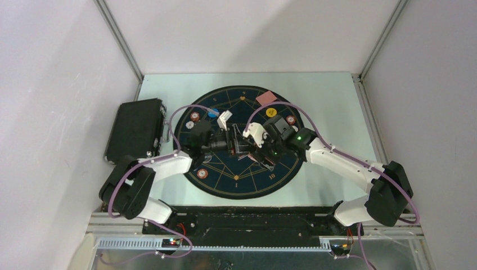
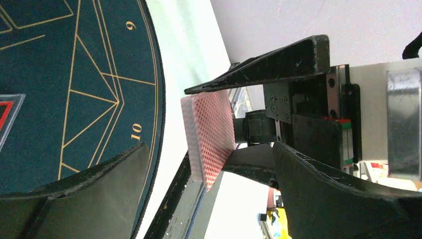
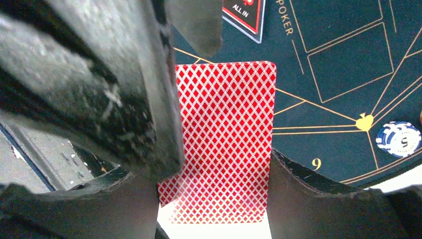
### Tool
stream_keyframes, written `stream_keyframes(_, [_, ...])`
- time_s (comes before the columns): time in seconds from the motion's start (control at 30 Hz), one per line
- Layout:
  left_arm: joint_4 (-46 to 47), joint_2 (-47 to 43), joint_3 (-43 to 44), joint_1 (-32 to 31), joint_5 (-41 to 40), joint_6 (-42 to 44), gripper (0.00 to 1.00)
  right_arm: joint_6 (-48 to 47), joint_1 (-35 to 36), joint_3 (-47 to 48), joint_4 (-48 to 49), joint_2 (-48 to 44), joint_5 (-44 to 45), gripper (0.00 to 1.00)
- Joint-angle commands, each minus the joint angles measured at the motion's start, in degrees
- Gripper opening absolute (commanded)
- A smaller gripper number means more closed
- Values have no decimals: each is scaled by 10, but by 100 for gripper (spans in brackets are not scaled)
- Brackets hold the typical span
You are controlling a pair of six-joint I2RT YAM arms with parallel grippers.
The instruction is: Distribute texas hold em gaming equipment
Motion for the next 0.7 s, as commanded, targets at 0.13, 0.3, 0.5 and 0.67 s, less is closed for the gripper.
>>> stream_keyframes(0.13, [-85,23,63,-34,-24,78,100,-4,7,9,-1,-20,-12,0])
stream_keyframes(0.3, [-103,47,77,-43,-29,86,99,-1,8,9,0,-27,-9,0])
stream_keyframes(0.5, [-122,51,79,-46,-46,89,84,0,8,9,-1,-28,-7,0])
stream_keyframes(0.67, [-167,37,81,-43,-69,108,70,2,8,9,-4,-28,-2,0])
